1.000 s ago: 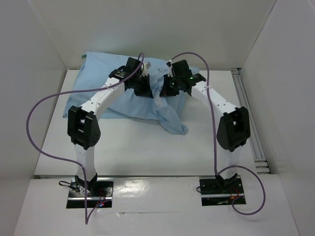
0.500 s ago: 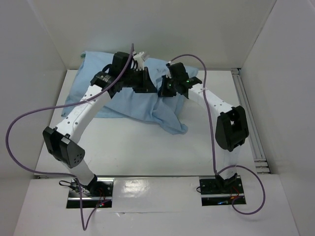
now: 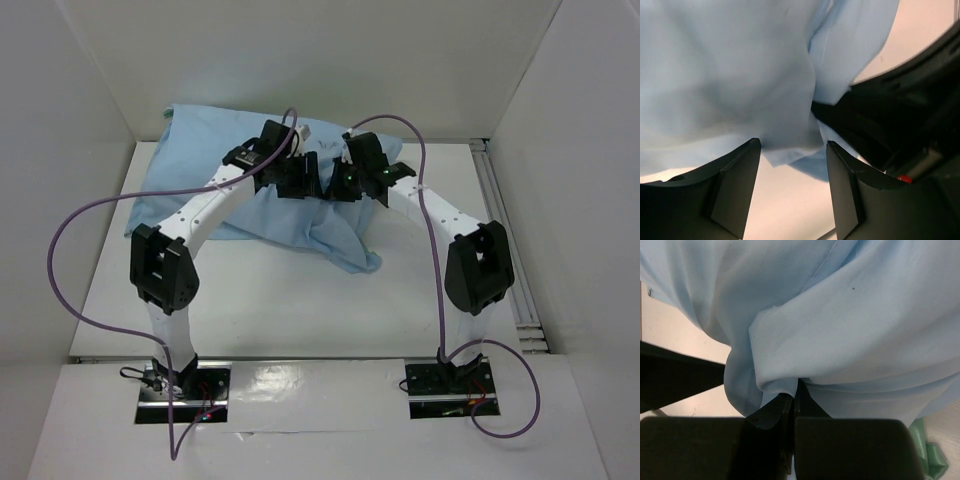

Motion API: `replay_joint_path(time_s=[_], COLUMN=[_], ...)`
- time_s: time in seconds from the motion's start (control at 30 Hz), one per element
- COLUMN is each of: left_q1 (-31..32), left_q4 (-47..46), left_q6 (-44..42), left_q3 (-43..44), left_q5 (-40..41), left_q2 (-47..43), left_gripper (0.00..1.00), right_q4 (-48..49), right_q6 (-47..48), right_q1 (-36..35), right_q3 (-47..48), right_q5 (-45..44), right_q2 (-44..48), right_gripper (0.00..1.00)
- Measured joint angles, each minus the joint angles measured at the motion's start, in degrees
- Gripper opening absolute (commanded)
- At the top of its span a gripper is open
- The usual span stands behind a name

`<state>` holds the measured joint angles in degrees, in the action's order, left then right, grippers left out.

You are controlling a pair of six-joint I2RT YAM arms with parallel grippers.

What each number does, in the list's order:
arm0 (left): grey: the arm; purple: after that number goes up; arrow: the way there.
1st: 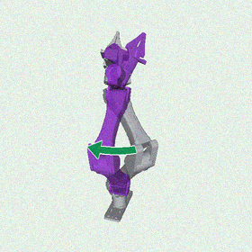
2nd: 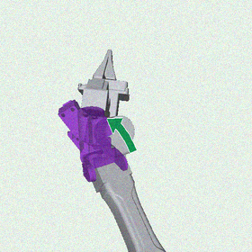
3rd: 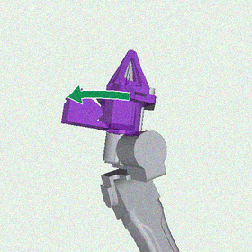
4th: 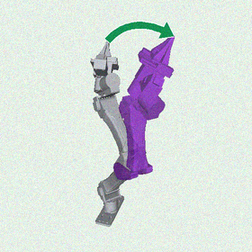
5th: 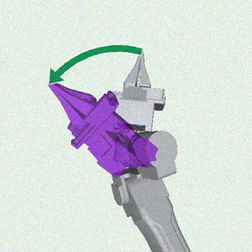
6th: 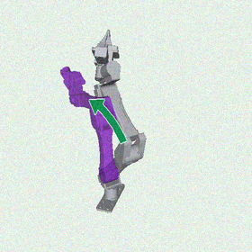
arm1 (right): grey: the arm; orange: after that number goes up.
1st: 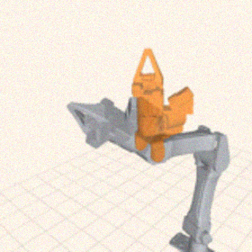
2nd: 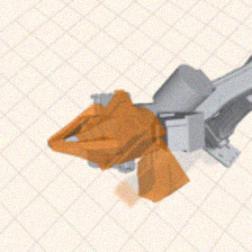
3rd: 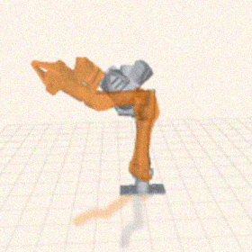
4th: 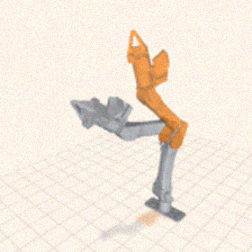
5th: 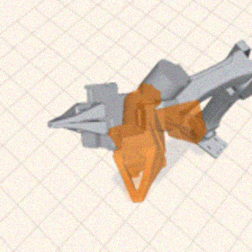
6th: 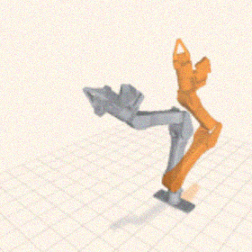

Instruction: Put the pillow into the pillowcase

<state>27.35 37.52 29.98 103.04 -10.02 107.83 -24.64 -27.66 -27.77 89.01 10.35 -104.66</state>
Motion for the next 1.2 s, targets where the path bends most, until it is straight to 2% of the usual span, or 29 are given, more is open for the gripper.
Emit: replay_joint_path(time_s=[0.07, 0.17, 0.2, 0.4, 0.63, 0.77, 0.93, 1.07, 1.1, 1.13, 1.17, 1.2], left_q1=[0.00, 0.00, 0.00, -0.42, -2.29, -2.82, -2.56, -2.08, -1.90, -1.75, -1.66, -1.44], left_q4=[-0.28, -0.72, -0.72, -0.46, -0.98, -0.94, -1.25, -1.57, -1.57, -1.60, -1.64, -1.55], left_q6=[0.04, 0.22, 0.37, -0.02, 0.13, 0.00, 0.33, 0.70, 0.96, 1.57, 1.88, 1.99], left_q3=[1.66, 3.96, 4.44, 4.52, 1.99, 3.67, 4.09, 6.64, 7.26, 7.63, 7.74, 7.80], left_q5=[0.31, 0.94, 1.03, 0.17, -5.60, -8.17, -10.84, -14.40, -15.28, -16.02, -16.65, -17.11], left_q2=[1.53, 3.61, 4.15, 3.45, -7.43, -10.95, -9.40, -4.46, -3.08, -1.97, -1.51, -0.70], left_gripper=[0.58, 0.08, 0.00, 0.00, 0.00, 0.00, 0.00, 0.00, 0.00, 0.00, 0.00, 0.00], right_q4=[0.09, 0.09, 0.07, 0.02, -0.52, -1.31, -1.16, -0.33, -0.66, -0.76, -0.96, -0.96], right_q6=[0.00, 0.00, 0.02, 0.02, 0.02, -0.04, -0.02, -0.28, -0.46, -0.61, -0.92, -1.03], right_q1=[0.00, 0.02, 0.02, 0.02, 0.02, 0.02, -0.09, -0.09, -0.02, 0.00, 0.07, 0.07], right_q3=[-0.37, -0.48, -0.48, -0.48, 1.77, 6.29, 13.77, 14.82, 14.80, 14.53, 13.94, 12.96], right_q5=[-0.02, -0.02, -0.02, 0.02, -0.07, -0.07, -0.87, -1.79, -2.03, -2.29, -2.67, -3.06], right_q2=[0.22, 0.28, 0.28, 0.28, 0.28, -0.31, -3.43, -6.54, -7.19, -7.43, -7.37, -6.64], right_gripper=[0.00, 0.00, 0.00, 0.00, 0.00, 0.00, 0.00, 0.16, 0.24, 0.37, 0.60, 0.66])
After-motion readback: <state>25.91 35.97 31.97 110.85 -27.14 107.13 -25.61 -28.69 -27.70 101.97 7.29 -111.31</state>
